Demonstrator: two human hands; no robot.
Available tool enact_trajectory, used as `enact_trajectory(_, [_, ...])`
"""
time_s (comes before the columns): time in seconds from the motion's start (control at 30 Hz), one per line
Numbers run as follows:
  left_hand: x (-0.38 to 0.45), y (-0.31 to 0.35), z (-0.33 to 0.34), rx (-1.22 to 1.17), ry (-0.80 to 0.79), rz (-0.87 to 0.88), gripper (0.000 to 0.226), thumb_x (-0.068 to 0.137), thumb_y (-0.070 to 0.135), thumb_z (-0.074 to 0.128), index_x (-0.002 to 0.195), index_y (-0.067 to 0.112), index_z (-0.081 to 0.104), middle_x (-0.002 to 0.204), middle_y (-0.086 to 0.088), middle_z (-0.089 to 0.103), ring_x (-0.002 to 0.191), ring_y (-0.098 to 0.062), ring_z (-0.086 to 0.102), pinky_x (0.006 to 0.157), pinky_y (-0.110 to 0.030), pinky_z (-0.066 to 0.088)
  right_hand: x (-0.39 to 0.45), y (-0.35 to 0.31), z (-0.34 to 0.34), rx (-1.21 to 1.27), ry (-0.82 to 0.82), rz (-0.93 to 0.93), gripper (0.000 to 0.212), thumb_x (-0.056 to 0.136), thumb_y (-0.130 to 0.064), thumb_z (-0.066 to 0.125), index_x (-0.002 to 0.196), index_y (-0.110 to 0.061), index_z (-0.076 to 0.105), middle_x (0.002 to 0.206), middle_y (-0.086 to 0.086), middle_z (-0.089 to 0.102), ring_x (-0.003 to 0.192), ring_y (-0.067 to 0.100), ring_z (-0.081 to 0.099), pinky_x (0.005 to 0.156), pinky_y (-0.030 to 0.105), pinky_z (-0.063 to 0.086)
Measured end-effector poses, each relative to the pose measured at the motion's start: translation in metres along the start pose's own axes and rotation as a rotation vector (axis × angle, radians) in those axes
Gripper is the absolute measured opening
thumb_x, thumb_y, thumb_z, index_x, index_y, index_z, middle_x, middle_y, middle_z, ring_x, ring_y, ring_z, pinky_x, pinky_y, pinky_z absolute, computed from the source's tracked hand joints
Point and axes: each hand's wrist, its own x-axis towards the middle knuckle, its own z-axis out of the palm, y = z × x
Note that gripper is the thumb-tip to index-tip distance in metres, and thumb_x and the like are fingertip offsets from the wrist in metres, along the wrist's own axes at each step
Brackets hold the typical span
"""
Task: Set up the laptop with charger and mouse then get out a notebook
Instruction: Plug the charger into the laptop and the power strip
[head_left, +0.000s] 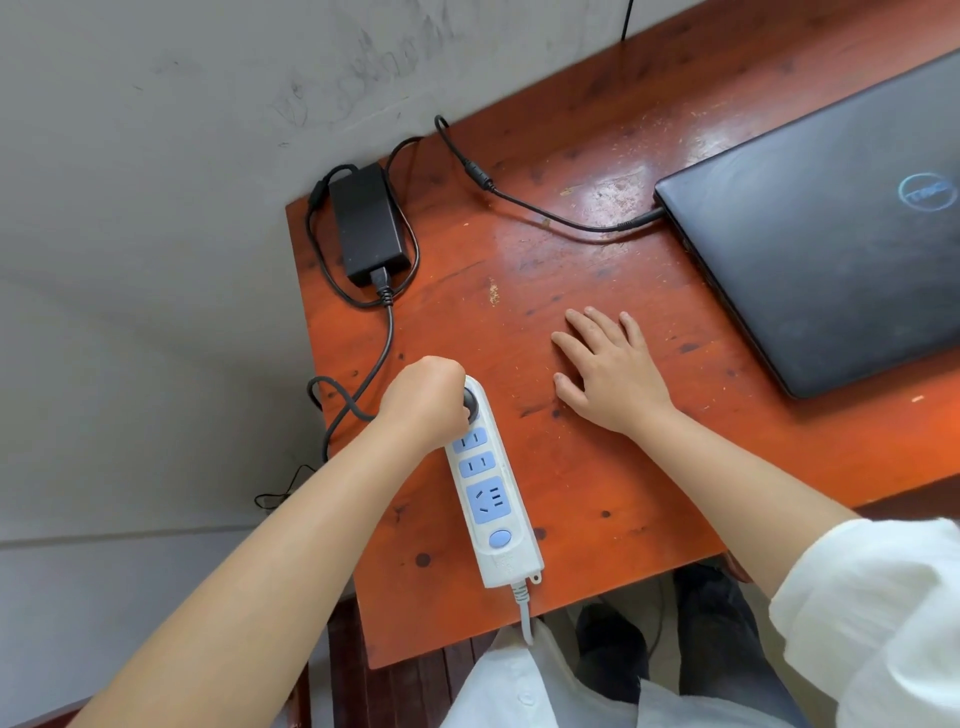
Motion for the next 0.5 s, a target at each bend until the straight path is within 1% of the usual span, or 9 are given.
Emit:
enact_trajectory(0.07, [-0.001, 0.000, -0.004, -0.008, -0.008, -0.015, 0.041, 0.081, 0.007, 0.054, 0.049, 0.013, 0.028, 0.053, -0.002, 0.032, 0.045, -0.013, 0.030, 0.039, -0.023, 0.022, 0.000, 0.000, -0.003, 0.008, -0.034, 0.006, 0.048, 0.088, -0.032, 0.048, 0.132, -0.014, 0.043, 0.149, 0.010, 0.032, 0.140, 0.025, 0.022, 0.115, 0.050, 0.010])
enact_trajectory(0.13, [-0.004, 0.003, -0.011, 0.026, -0.039, -0.044, 0.033, 0.081, 0.011, 0.052, 0.054, 0.012, 0.033, 0.060, -0.002, 0.040, 0.052, -0.017, 0.040, 0.044, -0.025, 0.029, -0.001, 0.001, -0.009, 0.047, -0.072, -0.002, 0.045, 0.089, -0.029, 0.048, 0.132, -0.014, 0.042, 0.150, 0.008, 0.030, 0.141, 0.023, 0.020, 0.116, 0.047, 0.008])
enact_trajectory(0.17, [-0.005, 0.006, -0.015, 0.075, -0.049, -0.055, 0.025, 0.083, 0.015, 0.052, 0.060, 0.011, 0.041, 0.068, -0.003, 0.046, 0.061, -0.020, 0.046, 0.050, -0.027, 0.034, -0.001, 0.003, -0.016, 0.073, -0.078, -0.009, 0.043, 0.089, -0.025, 0.049, 0.130, -0.013, 0.044, 0.149, 0.008, 0.032, 0.140, 0.023, 0.022, 0.115, 0.047, 0.009])
enact_trajectory(0.2, [-0.006, 0.010, -0.019, 0.127, -0.048, -0.059, 0.017, 0.085, 0.020, 0.052, 0.072, 0.009, 0.050, 0.078, -0.005, 0.051, 0.072, -0.023, 0.051, 0.056, -0.029, 0.037, -0.003, 0.006, -0.024, 0.094, -0.070, -0.014, 0.041, 0.089, -0.021, 0.050, 0.128, -0.012, 0.046, 0.148, 0.008, 0.036, 0.139, 0.023, 0.026, 0.115, 0.047, 0.011])
enact_trajectory(0.23, [-0.006, 0.016, -0.021, 0.149, -0.036, -0.061, 0.019, 0.088, 0.026, 0.051, 0.087, 0.009, 0.057, 0.089, -0.007, 0.054, 0.083, -0.026, 0.053, 0.061, -0.031, 0.040, -0.005, 0.012, -0.034, 0.105, -0.045, -0.014, 0.039, 0.087, -0.017, 0.051, 0.126, -0.011, 0.049, 0.145, 0.009, 0.040, 0.137, 0.023, 0.031, 0.114, 0.047, 0.013])
enact_trajectory(0.27, [-0.007, 0.024, -0.022, 0.138, -0.008, -0.052, 0.026, 0.090, 0.032, 0.050, 0.099, 0.009, 0.058, 0.101, -0.010, 0.056, 0.094, -0.028, 0.054, 0.067, -0.035, 0.043, -0.009, 0.020, -0.046, 0.106, -0.013, -0.012, 0.038, 0.085, -0.013, 0.053, 0.123, -0.009, 0.052, 0.142, 0.010, 0.044, 0.134, 0.025, 0.035, 0.113, 0.048, 0.017])
enact_trajectory(0.33, [-0.006, 0.047, -0.022, 0.042, 0.102, 0.019, 0.033, 0.091, 0.034, 0.049, 0.109, 0.007, 0.056, 0.118, -0.012, 0.052, 0.110, -0.031, 0.048, 0.078, -0.041, 0.048, -0.019, 0.041, -0.074, 0.102, 0.035, 0.001, 0.036, 0.080, -0.005, 0.057, 0.117, -0.003, 0.058, 0.132, 0.017, 0.054, 0.125, 0.031, 0.047, 0.107, 0.048, 0.029])
enact_trajectory(0.4, [-0.005, 0.078, -0.025, -0.035, 0.223, 0.106, 0.032, 0.091, 0.029, 0.049, 0.112, 0.006, 0.054, 0.127, -0.013, 0.048, 0.117, -0.032, 0.043, 0.085, -0.044, 0.047, -0.030, 0.064, -0.105, 0.111, 0.055, 0.026, 0.033, 0.078, 0.001, 0.058, 0.111, 0.003, 0.061, 0.121, 0.022, 0.061, 0.114, 0.035, 0.056, 0.099, 0.045, 0.040])
enact_trajectory(0.5, [0.001, 0.142, -0.037, -0.093, 0.342, 0.207, 0.035, 0.088, 0.025, 0.052, 0.117, 0.006, 0.048, 0.131, -0.013, 0.045, 0.121, -0.031, 0.040, 0.089, -0.043, 0.045, -0.047, 0.105, -0.150, 0.069, 0.104, 0.084, 0.033, 0.079, 0.000, 0.058, 0.112, 0.004, 0.060, 0.119, 0.021, 0.063, 0.112, 0.033, 0.058, 0.097, 0.041, 0.042])
